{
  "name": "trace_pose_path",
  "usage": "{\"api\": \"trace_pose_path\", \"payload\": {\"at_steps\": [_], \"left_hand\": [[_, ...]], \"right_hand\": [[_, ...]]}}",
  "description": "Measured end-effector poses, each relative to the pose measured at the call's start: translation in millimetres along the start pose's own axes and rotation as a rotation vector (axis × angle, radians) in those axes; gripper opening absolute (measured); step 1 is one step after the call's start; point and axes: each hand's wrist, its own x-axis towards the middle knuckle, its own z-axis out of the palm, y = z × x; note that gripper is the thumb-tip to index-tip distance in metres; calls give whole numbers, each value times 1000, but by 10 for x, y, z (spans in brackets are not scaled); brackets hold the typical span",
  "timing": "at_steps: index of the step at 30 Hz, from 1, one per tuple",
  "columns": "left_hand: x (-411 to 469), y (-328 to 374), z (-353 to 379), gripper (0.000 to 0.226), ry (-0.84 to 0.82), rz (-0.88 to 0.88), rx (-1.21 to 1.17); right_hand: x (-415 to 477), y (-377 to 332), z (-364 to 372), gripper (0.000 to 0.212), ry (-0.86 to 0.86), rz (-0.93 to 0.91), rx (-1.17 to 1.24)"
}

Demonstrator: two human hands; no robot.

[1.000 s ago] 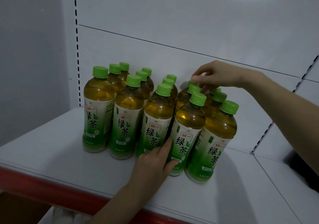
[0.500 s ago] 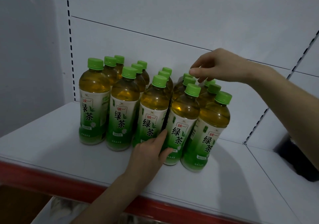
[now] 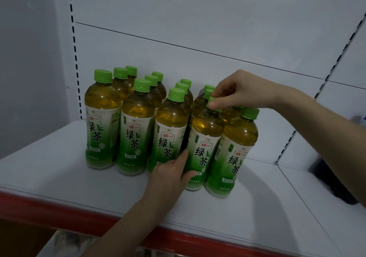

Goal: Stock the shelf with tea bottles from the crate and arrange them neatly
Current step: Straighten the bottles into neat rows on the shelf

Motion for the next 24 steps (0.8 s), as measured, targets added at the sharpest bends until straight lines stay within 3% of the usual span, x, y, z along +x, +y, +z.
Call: {"api": "trace_pose_path", "payload": {"at_steps": [7,10,13,17,20,24], "left_hand": [[-19,-3,-32,51,17,1,-37],[19,131,-100,41,76,76,-40],[60,358,-64,43,56,157,-104],[64,570,85,54,-47,127,3],[55,614,178,65,-26,90,92],[38,608,278,63,11,89,111]], "right_hand": [[-75,31,-49,31,10,39,13],[-109,268,-198,31,175,82,111],[-69,583,-280,24,310,171,55],[66,836,-252,26,238,245,52],[216,914,-228,34,156,278,96],[396,990,-123,36,64,298,95]]}}
